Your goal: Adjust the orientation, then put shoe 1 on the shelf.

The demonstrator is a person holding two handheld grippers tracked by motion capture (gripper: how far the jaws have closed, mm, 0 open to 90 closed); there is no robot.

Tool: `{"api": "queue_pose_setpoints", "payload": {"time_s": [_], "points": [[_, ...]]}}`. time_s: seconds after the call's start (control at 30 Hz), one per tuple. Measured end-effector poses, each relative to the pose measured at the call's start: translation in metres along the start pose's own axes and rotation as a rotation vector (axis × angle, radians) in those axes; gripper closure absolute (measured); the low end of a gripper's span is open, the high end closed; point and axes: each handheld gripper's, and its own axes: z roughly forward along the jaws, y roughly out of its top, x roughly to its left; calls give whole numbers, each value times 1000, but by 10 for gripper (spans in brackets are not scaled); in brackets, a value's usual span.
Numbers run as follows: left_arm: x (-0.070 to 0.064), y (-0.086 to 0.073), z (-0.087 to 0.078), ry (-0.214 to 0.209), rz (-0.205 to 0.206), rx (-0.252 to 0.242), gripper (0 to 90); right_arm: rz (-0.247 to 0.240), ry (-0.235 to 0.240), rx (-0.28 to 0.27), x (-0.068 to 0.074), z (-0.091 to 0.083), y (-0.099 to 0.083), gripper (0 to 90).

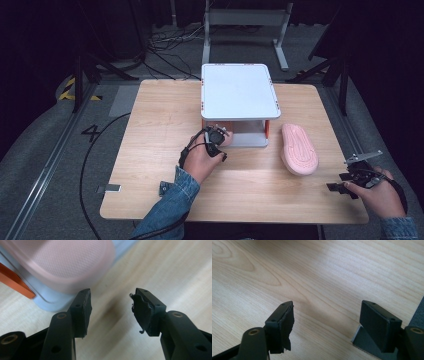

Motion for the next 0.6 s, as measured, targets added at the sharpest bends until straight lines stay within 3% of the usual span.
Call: {"api": "queue_pose_setpoints", "payload": {"time_s": [0.1,0.33,0.47,0.6], "points": [[0,-4,-13,-9,-2,10,442,4,-4,-27,-1,-2,0,271],[1,-15,-50,30,23,-20,347,7,-34,-75,-1,-8,2,228],[5,-20,-61,42,10,-21,321,-26,-33,-90,3,-12,6,236],[20,-39,-79,75,-21,-31,289,-41,-44,-95,7,-20,12,278]]}}
